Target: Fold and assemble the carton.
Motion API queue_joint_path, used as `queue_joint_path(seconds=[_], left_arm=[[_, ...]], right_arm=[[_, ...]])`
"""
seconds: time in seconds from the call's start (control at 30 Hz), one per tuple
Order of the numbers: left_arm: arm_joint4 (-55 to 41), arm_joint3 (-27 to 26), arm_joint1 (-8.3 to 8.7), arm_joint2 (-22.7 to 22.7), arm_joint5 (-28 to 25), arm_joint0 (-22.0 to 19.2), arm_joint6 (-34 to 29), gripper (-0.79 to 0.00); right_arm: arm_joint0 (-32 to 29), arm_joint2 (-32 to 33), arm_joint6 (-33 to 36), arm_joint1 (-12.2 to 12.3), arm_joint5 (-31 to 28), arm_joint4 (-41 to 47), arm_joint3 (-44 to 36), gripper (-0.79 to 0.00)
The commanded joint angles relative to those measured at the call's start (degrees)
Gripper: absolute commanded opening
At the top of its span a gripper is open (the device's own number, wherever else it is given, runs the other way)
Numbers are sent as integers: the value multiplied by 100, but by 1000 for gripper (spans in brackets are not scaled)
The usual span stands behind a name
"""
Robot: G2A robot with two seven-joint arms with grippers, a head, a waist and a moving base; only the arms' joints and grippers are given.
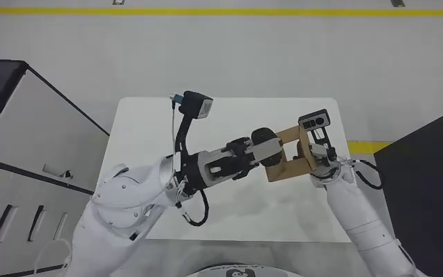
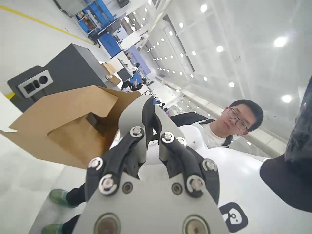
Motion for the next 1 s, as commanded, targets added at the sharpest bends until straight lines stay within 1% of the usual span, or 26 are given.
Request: queue_joint_path(seconds=[0.0, 0.2, 0.23, 0.27, 0.3, 0.37, 0.5, 0.6, 0.73, 0.97], left_arm=[[401, 0, 16, -25, 141, -95, -72, -785], [388, 0, 16, 4, 107, -76, -85, -785], [565, 0, 27, 30, 143, -108, -207, -785], [607, 0, 33, 85, 230, -134, -336, -785], [448, 0, 23, 128, 288, -155, -349, -785], [76, 0, -1, 180, 403, -201, -307, -785], [-261, 0, -25, 197, 770, -302, -200, -785], [-287, 0, -29, 232, 1005, -364, -183, -785], [-30, 0, -11, 290, 1378, -479, -295, -785], [7, 0, -5, 324, 1569, -542, -302, -785]], right_arm=[[6, 20, 0, -1, -21, -44, 15, -785], [2, 17, -33, -3, -5, -42, -1, -785], [-26, 12, -121, -9, 27, -58, -16, -785], [-42, 25, -145, -13, 2, -119, 7, -785], [-48, 30, -121, -22, -12, -114, -7, -785], [-52, 38, -58, -42, -24, -57, 49, -785], [-24, 21, 0, -86, -21, -44, 95, -785], [-15, 3, 0, -118, -21, -76, 95, -785], [-19, 19, 0, -155, -21, -104, 97, -785], [-48, 74, 0, -217, -21, -166, 74, -785]])
